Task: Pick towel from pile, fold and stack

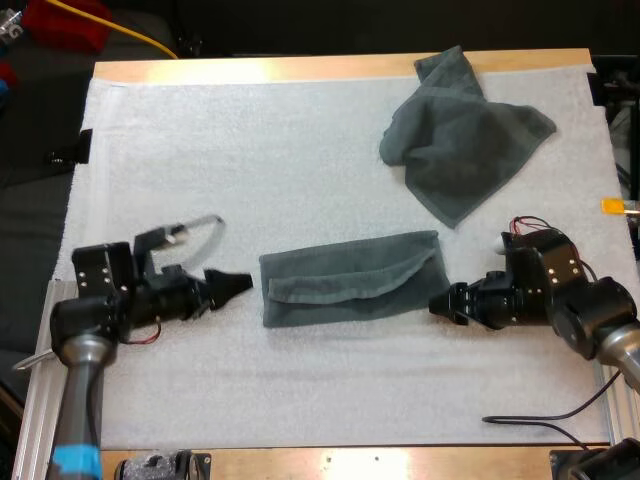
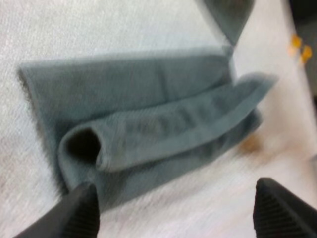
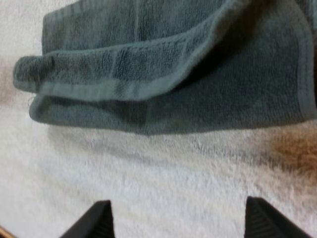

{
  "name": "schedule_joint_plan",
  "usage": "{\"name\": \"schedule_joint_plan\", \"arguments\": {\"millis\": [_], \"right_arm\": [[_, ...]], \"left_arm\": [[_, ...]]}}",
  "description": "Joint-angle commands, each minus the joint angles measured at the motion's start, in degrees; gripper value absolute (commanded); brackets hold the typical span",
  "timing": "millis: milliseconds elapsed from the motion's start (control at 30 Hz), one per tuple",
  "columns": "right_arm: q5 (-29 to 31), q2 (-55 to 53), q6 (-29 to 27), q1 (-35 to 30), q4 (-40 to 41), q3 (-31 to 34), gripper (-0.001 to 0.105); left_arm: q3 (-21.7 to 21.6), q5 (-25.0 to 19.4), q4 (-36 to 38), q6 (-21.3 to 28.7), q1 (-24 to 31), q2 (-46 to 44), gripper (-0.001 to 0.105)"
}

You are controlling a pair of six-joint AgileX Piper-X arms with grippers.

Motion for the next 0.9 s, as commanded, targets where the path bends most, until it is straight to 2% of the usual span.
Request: {"name": "schedule_joint_plan", "arguments": {"millis": [0, 167, 267, 433, 600, 733, 867], "right_arm": [[0.72, -0.89, -1.59, 1.31, 1.45, -0.34, 0.05], [3.93, -1.82, -1.69, 7.1, 2.65, -0.34, 0.046], [7.16, -1.94, -1.59, 10.96, 3.17, -0.34, 0.04], [10.98, -1.94, -1.46, 15.17, 2.65, -0.34, 0.022], [11.82, -1.94, -1.36, 15.92, 1.18, -1.09, 0.001], [12.09, -1.94, -1.36, 15.92, -1.05, -2.69, 0.001], [15.07, -1.64, -1.41, 15.92, -1.61, -3.83, 0.001]], "left_arm": [[-0.33, -3.54, 2.61, 2.92, -1.79, -1.94, 0.063], [-0.33, -9.46, 5.74, 4.7, -7.1, -7.71, 0.063], [-0.33, -12.64, 7.35, 4.68, -9.9, -11.84, 0.063], [-0.33, -17.11, 10.61, 4.68, -14.27, -18.56, 0.063], [-0.33, -20.39, 12.97, 4.68, -18.31, -24.63, 0.063], [-0.33, -23.14, 14.86, 4.68, -20.95, -27.77, 0.063], [-0.33, -23.67, 15.44, 4.68, -22.6, -28.43, 0.063]]}}
